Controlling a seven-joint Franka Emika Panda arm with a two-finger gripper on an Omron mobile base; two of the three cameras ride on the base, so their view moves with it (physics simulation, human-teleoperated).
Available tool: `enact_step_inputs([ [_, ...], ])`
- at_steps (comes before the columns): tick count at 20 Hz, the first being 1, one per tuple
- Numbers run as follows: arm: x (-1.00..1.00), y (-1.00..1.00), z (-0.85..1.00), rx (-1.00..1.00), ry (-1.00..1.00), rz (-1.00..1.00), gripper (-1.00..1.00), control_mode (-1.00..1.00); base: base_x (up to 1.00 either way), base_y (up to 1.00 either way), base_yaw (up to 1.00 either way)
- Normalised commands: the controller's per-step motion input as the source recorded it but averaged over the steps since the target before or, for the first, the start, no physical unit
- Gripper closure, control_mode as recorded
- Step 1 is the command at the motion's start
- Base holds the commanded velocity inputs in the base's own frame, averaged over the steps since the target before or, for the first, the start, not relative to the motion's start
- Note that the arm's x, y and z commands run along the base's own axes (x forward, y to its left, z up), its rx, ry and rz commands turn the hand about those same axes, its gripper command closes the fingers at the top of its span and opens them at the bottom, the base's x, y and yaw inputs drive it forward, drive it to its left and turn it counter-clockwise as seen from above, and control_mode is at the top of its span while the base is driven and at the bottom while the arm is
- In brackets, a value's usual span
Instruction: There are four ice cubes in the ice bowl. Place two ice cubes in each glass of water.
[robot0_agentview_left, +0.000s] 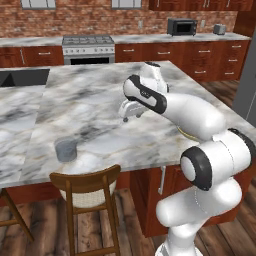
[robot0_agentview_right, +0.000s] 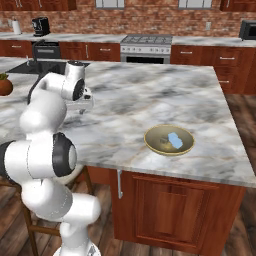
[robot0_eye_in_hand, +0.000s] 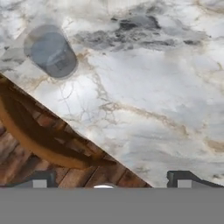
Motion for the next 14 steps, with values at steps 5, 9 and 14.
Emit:
enact_step_inputs([
  [5,0.00,-1.00,0.00,0.11,0.00,-0.36,-1.00,-1.00,0.00,0.00,0.00],
  [9,0.00,-1.00,-0.04,0.03,-0.02,-0.18,-1.00,-1.00,0.00,0.00,0.00],
  [14,0.00,-1.00,-0.03,0.00,-0.01,-0.09,-1.00,-1.00,0.00,0.00,0.00],
])
